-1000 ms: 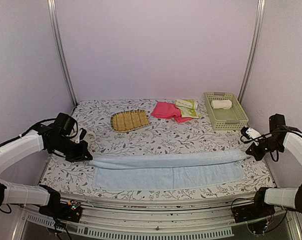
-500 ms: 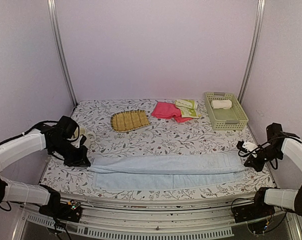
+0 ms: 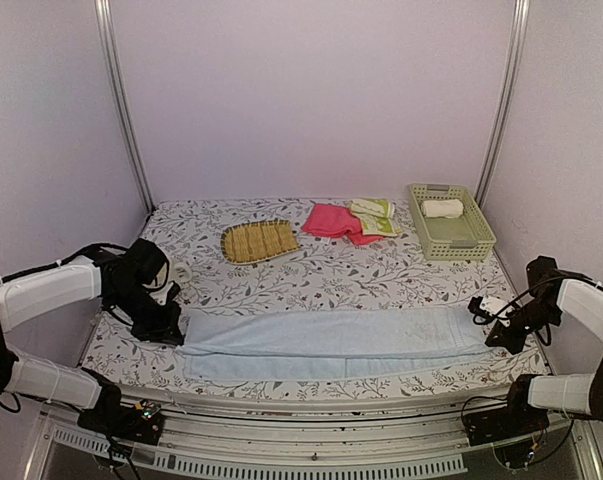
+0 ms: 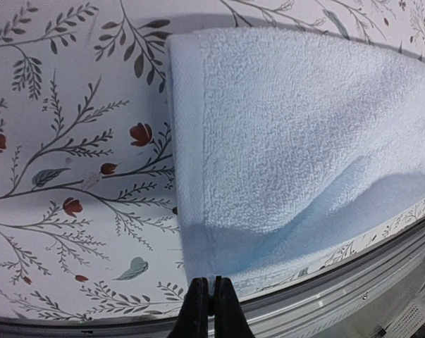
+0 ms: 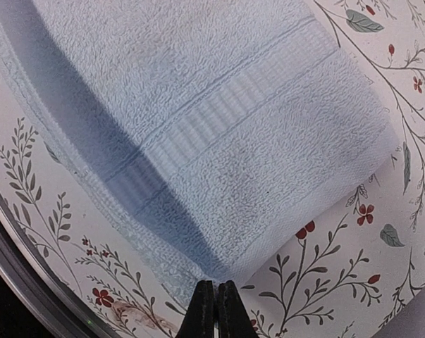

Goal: Roll the towels
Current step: Fold the towel at the center of the board.

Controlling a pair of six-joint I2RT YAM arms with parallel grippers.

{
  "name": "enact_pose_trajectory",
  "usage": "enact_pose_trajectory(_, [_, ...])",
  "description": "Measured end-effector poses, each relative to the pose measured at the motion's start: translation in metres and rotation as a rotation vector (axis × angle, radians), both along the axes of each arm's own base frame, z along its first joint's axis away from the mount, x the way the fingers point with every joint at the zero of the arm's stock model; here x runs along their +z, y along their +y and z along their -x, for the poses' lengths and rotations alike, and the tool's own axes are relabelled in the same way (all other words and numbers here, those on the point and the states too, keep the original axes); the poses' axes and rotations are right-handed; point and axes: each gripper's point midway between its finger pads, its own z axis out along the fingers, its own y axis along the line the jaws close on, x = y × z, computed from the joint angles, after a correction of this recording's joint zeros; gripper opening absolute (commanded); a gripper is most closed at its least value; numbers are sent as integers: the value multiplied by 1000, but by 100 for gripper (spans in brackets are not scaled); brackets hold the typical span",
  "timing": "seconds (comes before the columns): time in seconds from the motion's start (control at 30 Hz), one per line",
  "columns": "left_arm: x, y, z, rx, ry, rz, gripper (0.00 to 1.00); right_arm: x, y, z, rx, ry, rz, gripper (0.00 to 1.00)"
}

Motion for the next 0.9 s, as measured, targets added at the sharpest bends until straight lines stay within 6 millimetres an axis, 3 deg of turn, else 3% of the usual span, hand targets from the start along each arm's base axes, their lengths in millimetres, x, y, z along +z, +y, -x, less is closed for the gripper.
enact_pose_trajectory(0.6, [-13, -3, 19, -57, 76, -58, 0, -10, 0, 11, 55, 18, 19, 6])
enact_pose_trajectory(0.67, [-15, -1, 22, -57, 83, -67, 5, -12, 0, 12, 57, 21, 24, 8])
enact_pose_trajectory(0.77, [-15, 0, 26, -58, 92, -73, 22, -16, -1, 16, 62, 32, 35, 17])
enact_pose_trajectory(0.9, [-9, 1, 28, -65, 72, -72, 28, -17, -4, 19, 75, 38, 55, 39])
